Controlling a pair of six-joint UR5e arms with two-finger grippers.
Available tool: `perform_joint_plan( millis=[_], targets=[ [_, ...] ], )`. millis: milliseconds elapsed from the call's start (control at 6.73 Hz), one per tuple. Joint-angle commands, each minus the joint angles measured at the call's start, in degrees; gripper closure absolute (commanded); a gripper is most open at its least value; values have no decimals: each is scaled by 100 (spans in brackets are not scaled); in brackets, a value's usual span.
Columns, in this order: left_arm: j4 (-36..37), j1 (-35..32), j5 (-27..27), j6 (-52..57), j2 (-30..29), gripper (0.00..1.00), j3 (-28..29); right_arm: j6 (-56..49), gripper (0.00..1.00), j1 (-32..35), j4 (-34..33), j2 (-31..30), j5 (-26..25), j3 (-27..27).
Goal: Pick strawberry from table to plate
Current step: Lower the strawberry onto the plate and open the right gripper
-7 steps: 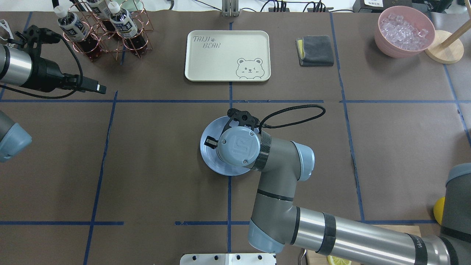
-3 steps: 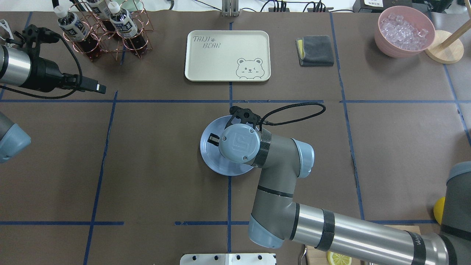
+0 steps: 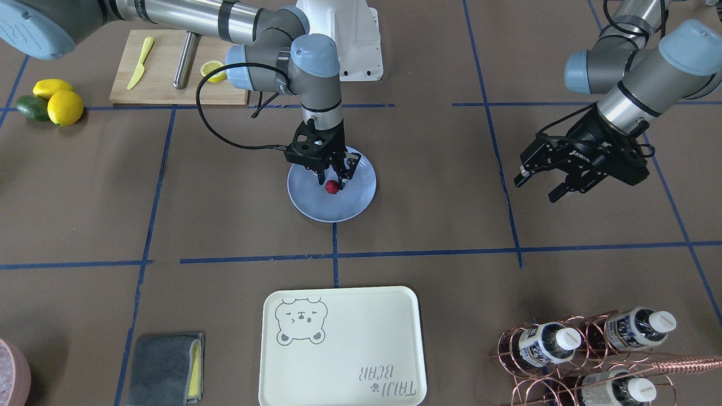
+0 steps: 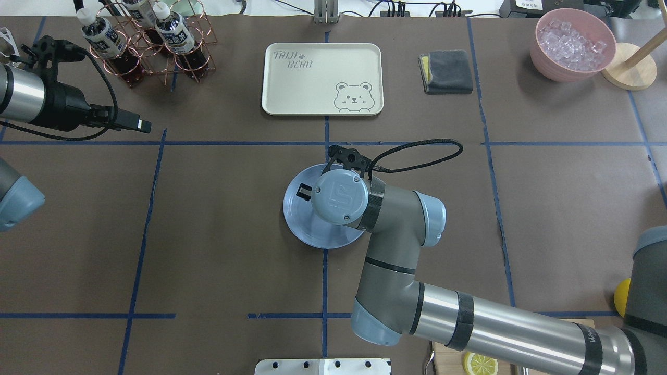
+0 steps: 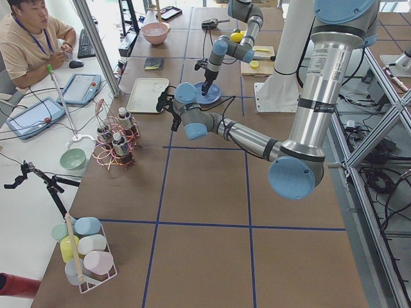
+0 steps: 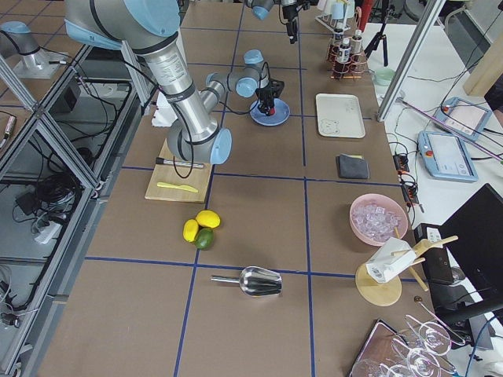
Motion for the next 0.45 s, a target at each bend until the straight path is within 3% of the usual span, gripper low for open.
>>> perform_joint_plan(
  millis=[0, 297],
  targets=[
    [5, 1, 1, 18, 4, 15, 8, -87, 0, 200, -33, -32, 126, 276],
    [22, -252, 10, 358, 283, 11, 69, -741, 0, 1242, -165, -1290, 1378, 1983]
  ],
)
